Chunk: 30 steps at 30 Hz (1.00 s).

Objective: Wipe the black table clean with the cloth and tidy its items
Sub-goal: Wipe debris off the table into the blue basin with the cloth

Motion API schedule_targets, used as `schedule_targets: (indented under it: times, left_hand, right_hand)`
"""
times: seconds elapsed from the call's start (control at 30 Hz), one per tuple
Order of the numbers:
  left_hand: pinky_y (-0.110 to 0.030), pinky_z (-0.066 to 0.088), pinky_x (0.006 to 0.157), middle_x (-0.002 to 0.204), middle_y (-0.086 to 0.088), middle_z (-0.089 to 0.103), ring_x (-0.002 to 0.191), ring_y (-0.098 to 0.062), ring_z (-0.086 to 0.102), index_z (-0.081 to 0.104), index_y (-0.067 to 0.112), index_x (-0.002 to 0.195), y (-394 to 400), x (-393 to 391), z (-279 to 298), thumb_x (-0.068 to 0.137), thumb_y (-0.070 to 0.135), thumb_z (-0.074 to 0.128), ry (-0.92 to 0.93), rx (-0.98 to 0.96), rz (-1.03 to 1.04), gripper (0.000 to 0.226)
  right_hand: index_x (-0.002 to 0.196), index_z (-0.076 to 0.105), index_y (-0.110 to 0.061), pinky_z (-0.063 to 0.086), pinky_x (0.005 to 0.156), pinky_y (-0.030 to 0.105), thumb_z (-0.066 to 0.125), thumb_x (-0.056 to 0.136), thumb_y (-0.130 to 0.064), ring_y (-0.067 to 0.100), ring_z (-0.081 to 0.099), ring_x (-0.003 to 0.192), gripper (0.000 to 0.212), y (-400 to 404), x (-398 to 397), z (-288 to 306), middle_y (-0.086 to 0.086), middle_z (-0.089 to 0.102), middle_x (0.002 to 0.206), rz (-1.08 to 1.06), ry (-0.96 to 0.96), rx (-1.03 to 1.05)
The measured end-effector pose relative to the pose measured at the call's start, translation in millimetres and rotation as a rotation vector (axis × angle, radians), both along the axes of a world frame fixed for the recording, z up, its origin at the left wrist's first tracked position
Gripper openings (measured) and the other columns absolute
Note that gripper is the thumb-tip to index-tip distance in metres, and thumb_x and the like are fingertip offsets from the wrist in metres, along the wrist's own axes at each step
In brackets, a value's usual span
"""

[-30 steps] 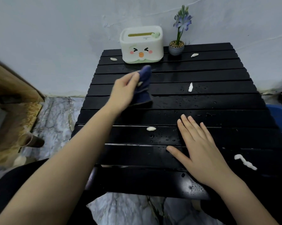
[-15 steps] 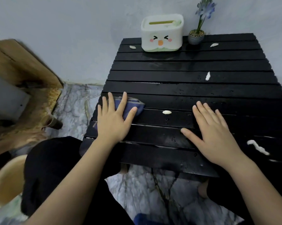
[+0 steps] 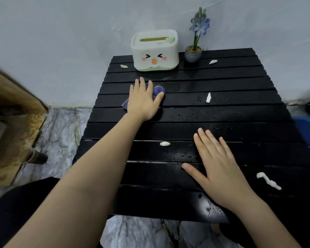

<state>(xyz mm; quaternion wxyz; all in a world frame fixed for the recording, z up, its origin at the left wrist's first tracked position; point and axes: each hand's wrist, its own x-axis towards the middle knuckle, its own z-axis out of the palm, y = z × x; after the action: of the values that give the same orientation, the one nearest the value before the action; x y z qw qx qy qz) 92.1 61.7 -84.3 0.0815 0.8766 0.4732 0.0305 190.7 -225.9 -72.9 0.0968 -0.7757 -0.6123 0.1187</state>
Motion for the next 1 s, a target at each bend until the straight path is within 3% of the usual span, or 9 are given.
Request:
schedule_targets:
  times: [0.1, 0.3, 0.63, 0.77, 0.87, 0.93, 1.0]
  left_hand:
    - [-0.047, 0.012, 0.122, 0.161, -0.014, 0.026, 0.15, -0.032, 0.016, 0.03, 0.011, 0.153, -21.3, 22.5, 4.8, 0.101, 0.054, 0.029, -0.037, 0.004, -0.181, 0.067]
    - [-0.038, 0.008, 0.122, 0.163, -0.006, 0.023, 0.153, -0.024, 0.011, 0.032, 0.014, 0.153, -59.7, -6.9, 7.5, 0.103, 0.043, 0.04, -0.151, -0.083, -0.41, 0.058]
    - [-0.038, 0.007, 0.125, 0.165, -0.001, 0.015, 0.153, -0.018, 0.004, 0.026, 0.018, 0.156, -65.9, -143.4, 7.2, 0.104, 0.042, 0.04, -0.188, -0.099, 0.025, 0.059]
    - [-0.038, 0.01, 0.125, 0.163, 0.0, 0.023, 0.153, -0.018, 0.009, 0.03, 0.016, 0.154, -121.0, -160.4, 9.4, 0.103, 0.043, 0.041, -0.23, -0.108, 0.027, 0.059]
    - [-0.041, 0.011, 0.125, 0.163, 0.005, 0.022, 0.154, -0.015, 0.006, 0.032, 0.021, 0.154, -167.9, -171.7, 13.8, 0.099, 0.057, 0.034, -0.217, -0.116, -0.111, 0.066]
    - [-0.039, 0.0, 0.125, 0.164, 0.011, 0.014, 0.153, -0.012, -0.003, 0.027, 0.032, 0.155, -188.4, -175.4, 20.7, 0.094, 0.065, 0.034, -0.257, -0.205, -0.156, 0.069]
    - [-0.038, -0.009, 0.122, 0.165, 0.014, 0.007, 0.152, -0.01, -0.011, 0.021, 0.042, 0.154, -188.8, -175.7, 32.3, 0.093, 0.065, 0.033, -0.42, -0.313, -0.055, 0.066]
  right_hand:
    - [0.16, 0.001, -0.019, -0.004, 0.125, 0.038, 0.01, 0.094, -0.075, 0.005, -0.02, 0.15, 0.087, -0.3, -0.2, -0.2, -0.006, -0.011, 0.166, -0.003, 0.001, -0.005]
    - [0.16, 0.006, -0.018, 0.001, 0.125, 0.041, 0.012, 0.094, -0.074, 0.007, -0.014, 0.152, 0.087, 0.1, -0.6, -2.3, -0.004, -0.005, 0.167, 0.0, 0.004, 0.01]
    - [0.159, 0.009, -0.015, -0.003, 0.125, 0.039, 0.014, 0.094, -0.074, 0.01, -0.01, 0.153, 0.088, -1.5, -0.7, -3.3, -0.001, -0.001, 0.167, 0.022, -0.022, 0.023]
    - [0.16, 0.009, -0.015, -0.004, 0.125, 0.038, 0.015, 0.093, -0.074, 0.011, -0.01, 0.153, 0.089, 0.1, 0.8, -4.8, 0.0, -0.001, 0.168, 0.016, -0.031, 0.022]
    - [0.159, 0.011, -0.014, -0.002, 0.125, 0.039, 0.017, 0.093, -0.074, 0.012, -0.006, 0.154, 0.089, -1.1, 0.4, -6.5, 0.0, 0.002, 0.168, 0.013, -0.035, 0.034]
    - [0.159, 0.012, -0.014, -0.002, 0.125, 0.039, 0.017, 0.093, -0.073, 0.012, -0.005, 0.154, 0.089, -1.5, 0.3, -7.1, 0.001, 0.003, 0.168, 0.011, -0.035, 0.042]
    - [0.159, 0.013, -0.014, -0.001, 0.125, 0.04, 0.017, 0.093, -0.073, 0.013, -0.003, 0.154, 0.089, -1.5, 0.2, -7.2, 0.001, 0.005, 0.168, 0.011, -0.038, 0.049]
